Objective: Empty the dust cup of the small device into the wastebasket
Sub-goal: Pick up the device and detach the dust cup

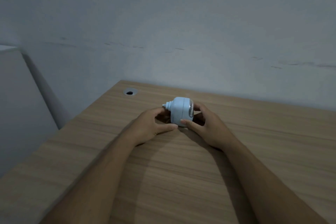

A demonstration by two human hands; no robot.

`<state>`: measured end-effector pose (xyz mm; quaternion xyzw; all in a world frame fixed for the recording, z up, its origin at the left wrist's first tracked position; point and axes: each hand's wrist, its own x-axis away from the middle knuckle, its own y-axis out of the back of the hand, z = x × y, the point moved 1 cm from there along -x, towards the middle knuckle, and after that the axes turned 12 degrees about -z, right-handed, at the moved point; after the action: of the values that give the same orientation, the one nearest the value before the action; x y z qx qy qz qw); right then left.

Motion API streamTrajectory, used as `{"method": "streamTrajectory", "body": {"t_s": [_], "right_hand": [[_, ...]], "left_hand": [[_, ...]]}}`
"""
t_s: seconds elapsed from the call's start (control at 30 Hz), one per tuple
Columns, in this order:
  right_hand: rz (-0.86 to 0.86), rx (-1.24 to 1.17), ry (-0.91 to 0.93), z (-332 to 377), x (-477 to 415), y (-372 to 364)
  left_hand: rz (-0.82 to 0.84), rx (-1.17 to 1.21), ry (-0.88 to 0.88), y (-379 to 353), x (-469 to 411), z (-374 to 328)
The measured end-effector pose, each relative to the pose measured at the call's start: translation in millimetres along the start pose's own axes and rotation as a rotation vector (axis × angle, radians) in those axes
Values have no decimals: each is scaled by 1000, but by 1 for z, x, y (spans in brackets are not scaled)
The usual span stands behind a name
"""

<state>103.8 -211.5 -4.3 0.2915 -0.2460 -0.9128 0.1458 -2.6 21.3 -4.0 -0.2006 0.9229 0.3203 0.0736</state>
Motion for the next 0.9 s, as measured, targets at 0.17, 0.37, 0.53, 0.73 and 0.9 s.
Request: {"method": "streamTrajectory", "body": {"t_s": [0.17,0.37,0.53,0.73,0.9], "right_hand": [[97,-38,27,4,2,6],[128,-38,45,8,1,6],[107,-45,12,7,2,5],[32,-212,-68,21,4,9],[45,-238,-96,46,33,15]], "left_hand": [[7,23,-15,5,3,-7],[25,13,6,9,2,-6],[64,15,-17,8,-2,-7],[80,171,71,10,-2,-16],[120,193,84,34,27,-31]]}}
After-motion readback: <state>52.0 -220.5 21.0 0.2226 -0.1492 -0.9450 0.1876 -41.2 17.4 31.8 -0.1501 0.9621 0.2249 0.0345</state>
